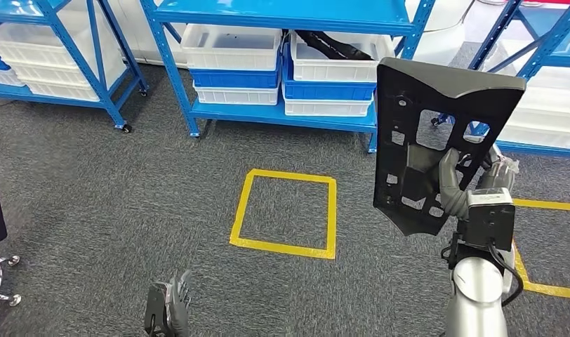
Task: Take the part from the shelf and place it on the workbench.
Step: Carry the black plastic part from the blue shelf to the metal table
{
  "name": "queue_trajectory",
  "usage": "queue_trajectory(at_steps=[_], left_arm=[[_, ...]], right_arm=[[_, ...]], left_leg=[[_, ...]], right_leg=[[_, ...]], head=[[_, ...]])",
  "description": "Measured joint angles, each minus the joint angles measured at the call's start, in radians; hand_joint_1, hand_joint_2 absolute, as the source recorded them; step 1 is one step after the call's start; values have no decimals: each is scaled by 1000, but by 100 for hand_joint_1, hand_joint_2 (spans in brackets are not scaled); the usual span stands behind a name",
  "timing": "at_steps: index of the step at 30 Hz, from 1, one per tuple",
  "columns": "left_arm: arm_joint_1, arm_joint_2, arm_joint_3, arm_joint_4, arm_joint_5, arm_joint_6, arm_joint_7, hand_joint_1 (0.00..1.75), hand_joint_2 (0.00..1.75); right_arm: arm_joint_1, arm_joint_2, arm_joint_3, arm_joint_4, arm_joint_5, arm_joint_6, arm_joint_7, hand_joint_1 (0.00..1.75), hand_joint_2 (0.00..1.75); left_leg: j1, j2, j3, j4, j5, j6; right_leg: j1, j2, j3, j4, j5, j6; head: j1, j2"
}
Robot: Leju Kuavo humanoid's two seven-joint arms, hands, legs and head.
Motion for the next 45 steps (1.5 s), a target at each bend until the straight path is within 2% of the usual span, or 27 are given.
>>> queue_trajectory(at_steps=[1, 2, 4, 5, 6, 7, 8, 9, 11, 12, 13, 15, 16, 17, 19, 20, 21, 22, 23, 24, 25, 26, 27, 31, 35, 42, 45], left_arm=[[2, 1, 0, 1, 0, 0, 0, 0, 0], [3, 3, 0, 1, 1, 0, -1, 0, 0], [4, 6, 0, 1, 2, 0, -2, 0, 0], [4, 8, 0, 1, 3, 0, -3, 0, 0], [4, 9, 0, 2, 4, 0, -5, 0, 0], [4, 10, 0, 2, 4, 0, -8, 0, 0], [4, 11, 0, 2, 5, 0, -13, 0, 0], [4, 12, 0, 2, 6, 0, -20, 0, 0], [1, 15, 0, 1, 9, 0, -36, 0, 0], [0, 16, 0, 1, 10, 1, -41, 0, 0], [-1, 16, 0, 1, 11, 1, -44, 0, 0], [-1, 16, 0, 1, 12, 1, -45, 0, 0], [-2, 16, 0, 1, 13, 0, -45, 0, 0], [-2, 16, 0, 1, 13, 0, -45, 0, 0], [-3, 15, 0, 1, 14, -1, -45, 0, 0], [-2, 15, 0, 1, 14, -2, -45, 0, 0], [-2, 15, 0, 1, 14, -4, -45, 0, 0], [-1, 15, 0, 1, 14, -5, -45, 0, 0], [-1, 15, 0, 1, 15, -6, -45, 0, 0], [-2, 15, 0, 1, 16, -6, -45, 0, 0], [-3, 16, 0, 1, 17, -7, -45, 0, 0], [-5, 16, 0, 1, 18, -7, -45, 0, 0], [-7, 17, 0, 1, 19, -7, -45, 0, 0], [-10, 19, 0, 1, 25, -5, -46, 0, 0], [-15, 20, 0, -1, 41, 2, -46, 0, 0], [-17, 23, 1, -4, 56, 16, -46, 0, 0], [-19, 21, -1, -5, 24, 83, -47, 0, 0]], right_arm=[[1, -2, -1, 0, -1, -1, 0, 175, 175], [3, -5, -2, 0, -3, -2, 0, 175, 175], [4, -12, -5, 0, -7, -3, -1, 175, 175], [5, -16, -6, 1, -11, -3, -2, 175, 175], [7, -21, -8, 1, -16, -2, -3, 175, 175], [9, -26, -10, 2, -22, 0, -5, 175, 175], [11, -31, -12, 2, -30, 1, -7, 175, 175], [12, -35, -15, 3, -38, 3, -9, 175, 175], [12, -43, -20, 3, -52, 7, -14, 175, 175], [11, -46, -22, 3, -57, 9, -16, 175, 175], [8, -49, -23, 3, -61, 11, -17, 175, 175], [4, -55, -23, 4, -65, 14, -18, 175, 175], [2, -58, -24, 5, -66, 15, -18, 175, 175], [0, -62, -24, 7, -67, 15, -18, 175, 175], [-3, -69, -25, 11, -68, 17, -18, 175, 175], [-4, -71, -25, 14, -68, 17, -18, 175, 175], [-4, -73, -25, 16, -69, 18, -18, 175, 175], [-4, -74, -25, 19, -69, 20, -18, 175, 175], [-6, -76, -25, 21, -69, 22, -18, 175, 175], [-9, -76, -25, 22, -69, 25, -17, 175, 175], [-13, -77, -25, 23, -69, 27, -17, 175, 175], [-18, -77, -25, 24, -69, 29, -16, 175, 175], [-21, -78, -25, 25, -69, 30, -16, 175, 175], [-31, -78, -26, 31, -67, 36, -12, 175, 175], [-63, -73, -26, 43, -54, 44, 1, 175, 175], [-108, -53, -26, 66, -40, 69, 22, 175, 175], [-119, -43, -27, 66, -40, 75, 23, 175, 175]], left_leg=[[2, -1, -7, 14, -27, -7], [5, -3, -19, 50, -76, -14], [7, -4, -49, 177, -191, -25], [8, -4, -59, 246, -223, -28], [8, -4, -59, 294, -227, -30], [8, -4, -44, 312, -207, -29], [8, -4, -10, 294, -178, -25], [7, -5, 42, 243, -159, -19], [3, -6, 161, 92, -182, -4], [-1, -6, 200, 34, -205, 3], [-5, -6, 218, 1, -220, 9], [-8, -3, 211, -16, -206, 24], [-7, -2, 204, -20, -194, 33], [-5, 0, 194, -24, -182, 40], [-4, 2, 173, -25, -163, 46], [-4, 3, 164, -24, -155, 45], [-4, 3, 156, -23, -147, 44], [-4, 3, 149, -22, -140, 42], [-3, 3, 143, -19, -135, 39], [-2, 3, 136, -13, -132, 36], [-3, 3, 129, -7, -131, 32], [-5, 3, 122, 1, -130, 27], [-8, 3, 114, 7, -129, 27], [-10, 2, 100, 10, -117, 45], [-7, 3, 98, 2, -105, 35], [-8, 2, 91, 7, -103, 33], [-4, -1, 99, -14, -91, 34]], right_leg=[[-2, -2, -10, -1, 12, -11], [-4, -3, -21, -2, 27, -19], [-4, -4, -51, 0, 56, -27], [-4, -4, -68, 2, 71, -27], [-3, -4, -86, 4, 86, -25], [-3, -3, -106, 6, 98, -23], [-2, -3, -124, 8, 109, -21], [-2, -3, -139, 10, 120, -18], [2, -3, -156, 12, 137, -9], [2, -5, -159, 11, 145, -3], [2, -6, -159, 9, 153, 5], [-1, -7, -164, 8, 163, 17], [-2, -6, -175, 25, 152, 18], [-2, -4, -195, 65, 125, 16], [-3, -2, -247, 198, 50, 10], [-3, -2, -268, 263, 20, 12], [-4, -2, -273, 301, 3, 17], [-6, -2, -257, 300, -1, 24], [-8, -2, -218, 254, 11, 34], [-11, -2, -165, 178, 30, 43], [-12, -2, -116, 103, 42, 46], [-12, -2, -83, 48, 51, 44], [-12, -1, -69, 19, 53, 39], [-7, 1, -76, 12, 61, 18], [-4, 1, -83, 12, 69, 8], [-6, -1, -85, 11, 74, 12], [-4, -3, -89, 15, 69, 19]], head=[[-1, 0], [-3, 0], [-6, 0], [-6, 0], [-6, 0], [-6, 0], [-6, 0], [-6, 0], [-6, 0], [-5, 0], [-5, 0], [-5, 0], [-4, 0], [-1, 0], [2, 0], [4, 0], [4, 0], [5, 0], [6, 0], [6, 0], [7, 0], [6, 0], [6, 0], [3, 0], [3, 0], [3, 0], [4, 0]])
